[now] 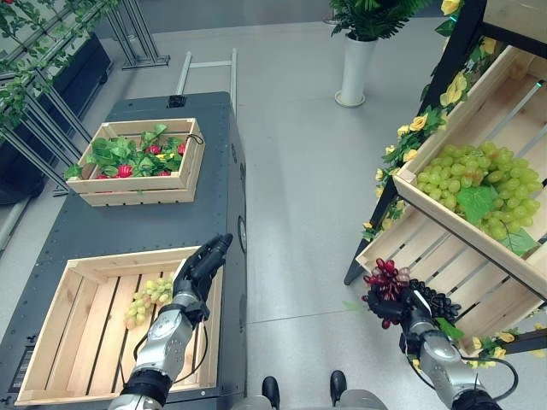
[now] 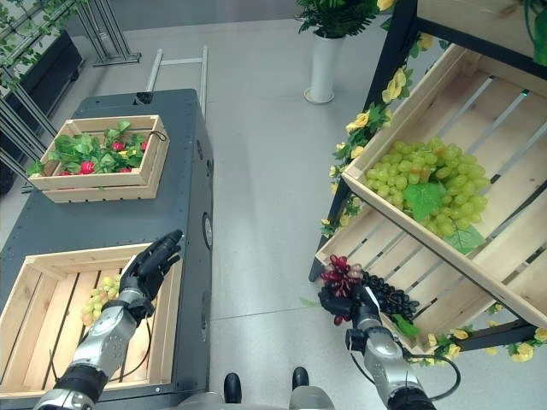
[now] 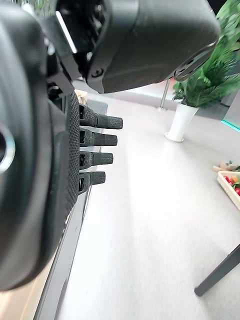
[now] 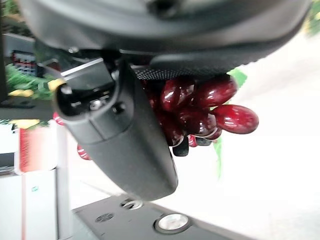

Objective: Pick up the fruits from the basket on one side to the basket on the other side

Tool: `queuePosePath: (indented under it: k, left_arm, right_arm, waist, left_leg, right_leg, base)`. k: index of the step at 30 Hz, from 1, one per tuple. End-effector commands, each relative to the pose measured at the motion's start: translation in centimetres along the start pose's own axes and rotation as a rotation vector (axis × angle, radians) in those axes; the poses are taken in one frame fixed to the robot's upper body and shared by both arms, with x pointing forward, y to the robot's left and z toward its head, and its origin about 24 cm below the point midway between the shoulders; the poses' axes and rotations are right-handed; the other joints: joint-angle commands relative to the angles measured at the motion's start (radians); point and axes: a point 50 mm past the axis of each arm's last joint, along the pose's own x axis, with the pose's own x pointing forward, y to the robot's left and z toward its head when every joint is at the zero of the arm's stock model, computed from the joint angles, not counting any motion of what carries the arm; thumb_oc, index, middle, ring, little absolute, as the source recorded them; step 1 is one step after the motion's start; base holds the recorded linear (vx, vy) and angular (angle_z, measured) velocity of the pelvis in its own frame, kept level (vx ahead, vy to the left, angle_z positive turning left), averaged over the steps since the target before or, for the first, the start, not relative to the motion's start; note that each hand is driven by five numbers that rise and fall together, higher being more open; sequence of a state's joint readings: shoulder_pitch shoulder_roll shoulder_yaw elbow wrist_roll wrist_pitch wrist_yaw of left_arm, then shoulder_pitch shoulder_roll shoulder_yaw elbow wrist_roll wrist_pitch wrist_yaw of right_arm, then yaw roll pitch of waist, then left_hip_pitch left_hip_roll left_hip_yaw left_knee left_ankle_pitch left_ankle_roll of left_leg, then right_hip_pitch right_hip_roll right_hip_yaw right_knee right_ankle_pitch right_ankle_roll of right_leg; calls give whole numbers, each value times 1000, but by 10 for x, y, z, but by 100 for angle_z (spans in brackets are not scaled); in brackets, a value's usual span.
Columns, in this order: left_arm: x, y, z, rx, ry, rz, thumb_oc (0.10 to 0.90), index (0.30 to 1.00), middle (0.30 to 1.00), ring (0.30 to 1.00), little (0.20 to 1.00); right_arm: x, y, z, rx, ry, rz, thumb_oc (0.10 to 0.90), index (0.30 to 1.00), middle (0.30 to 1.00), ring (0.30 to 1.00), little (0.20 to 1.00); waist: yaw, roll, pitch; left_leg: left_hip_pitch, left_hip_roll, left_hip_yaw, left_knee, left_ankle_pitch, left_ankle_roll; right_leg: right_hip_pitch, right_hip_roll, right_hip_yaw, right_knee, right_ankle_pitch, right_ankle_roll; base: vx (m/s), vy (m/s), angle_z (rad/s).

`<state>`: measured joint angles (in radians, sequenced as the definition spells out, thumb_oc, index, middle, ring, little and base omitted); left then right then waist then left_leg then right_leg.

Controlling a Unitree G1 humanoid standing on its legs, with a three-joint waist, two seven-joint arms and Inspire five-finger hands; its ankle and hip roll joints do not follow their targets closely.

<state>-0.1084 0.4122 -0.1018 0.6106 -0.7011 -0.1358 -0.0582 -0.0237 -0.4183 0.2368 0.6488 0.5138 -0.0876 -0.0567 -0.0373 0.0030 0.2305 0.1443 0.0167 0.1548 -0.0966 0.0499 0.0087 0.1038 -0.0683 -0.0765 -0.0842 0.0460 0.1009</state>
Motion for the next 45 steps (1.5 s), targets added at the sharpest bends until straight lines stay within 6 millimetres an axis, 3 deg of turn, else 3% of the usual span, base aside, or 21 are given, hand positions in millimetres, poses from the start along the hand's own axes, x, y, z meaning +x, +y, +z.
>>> queuePosePath:
  k: [1,5,7,10,18,23,26,31,37,43,44,45]
  left_arm:
    - [15,-7,45,-14,-254,-10,800,900,900,900,900]
    - [16,-15,56,-29,-319,-22,800,900,900,900,900]
    - [20,-23,66,-38,-353,-44,800,900,900,900,900]
    - [22,-30,74,-54,-372,-59,800,900,900,900,900]
    - [20,-45,84,-85,-410,-129,800,900,900,900,900]
    - [11,-66,102,-48,-486,-228,800,900,900,900,900]
    - [5,-75,113,-45,-528,-268,800,900,900,900,900]
    - [0,-84,122,-29,-552,-316,800,900,900,900,900]
    - [-6,-94,136,45,-606,-373,800,900,900,900,900]
    - [-13,-103,154,126,-674,-455,800,900,900,900,900]
    - [-13,-104,157,131,-680,-464,800,900,900,900,900]
    - [-13,-105,159,133,-684,-471,800,900,900,900,900]
  right_arm:
    - [13,-17,82,32,-391,-41,400,300,300,300,300]
    - [15,-32,107,80,-462,-110,400,300,300,300,300]
    - [15,-44,131,112,-527,-167,400,300,300,300,300]
    - [14,-53,155,141,-588,-207,400,300,300,300,300]
    - [0,-79,190,129,-703,-334,400,300,300,300,300]
    - [-21,-113,230,34,-809,-508,400,300,300,300,300]
    - [-37,-133,256,7,-873,-621,400,300,300,300,300]
    - [-53,-152,277,31,-913,-711,400,300,300,300,300]
    - [-66,-174,291,67,-903,-795,400,300,300,300,300]
    - [-68,-183,298,50,-846,-811,400,300,300,300,300]
    - [-65,-185,295,46,-797,-787,541,512,512,512,512]
    - [-60,-187,291,44,-744,-776,800,900,900,900,900]
  waist:
    - [7,10,-27]
    - [13,0,54]
    - [16,0,119]
    - [19,-2,164]
    - [26,-15,228]
    - [41,-5,283]
    - [55,-2,289]
    - [64,-3,289]
    - [74,-5,289]
    - [80,-1,289]
    - [81,-1,289]
    - [82,-1,289]
  left_leg:
    - [-16,-52,-19,58,-123,16]
    - [-115,-51,-2,228,-163,10]
    - [-180,-40,11,336,-200,7]
    - [-247,-34,17,450,-246,12]
    - [-403,-34,-6,653,-319,23]
    - [-503,-47,-17,742,-332,28]
    - [-575,-54,-18,784,-338,30]
    - [-647,-55,-23,829,-346,29]
    - [-682,-51,-27,830,-337,26]
    - [-691,-45,-25,826,-334,28]
    - [-693,-45,-24,827,-335,28]
    - [-695,-43,-24,827,-336,28]
  right_leg:
    - [-28,39,-50,128,-106,-48]
    - [-91,26,-61,218,-128,-64]
    - [-144,13,-89,318,-159,-76]
    - [-209,-3,-106,441,-204,-88]
    - [-354,-25,-114,653,-269,-110]
    - [-455,-36,-122,769,-292,-124]
    - [-531,-38,-127,824,-303,-127]
    - [-596,-36,-130,869,-311,-128]
    - [-630,-32,-131,875,-304,-120]
    - [-643,-33,-130,874,-300,-116]
    - [-646,-33,-128,875,-299,-115]
    - [-648,-34,-128,876,-300,-115]
  base:
    - [-48,-26,-15]
    - [-164,-26,-13]
    - [-212,1,-19]
    - [-129,9,-17]
    - [-52,-10,5]
    - [-45,-6,15]
    - [-49,-23,13]
    - [-19,-35,3]
    - [-10,-25,3]
    - [0,-4,3]
    - [0,0,0]
    - [0,0,0]
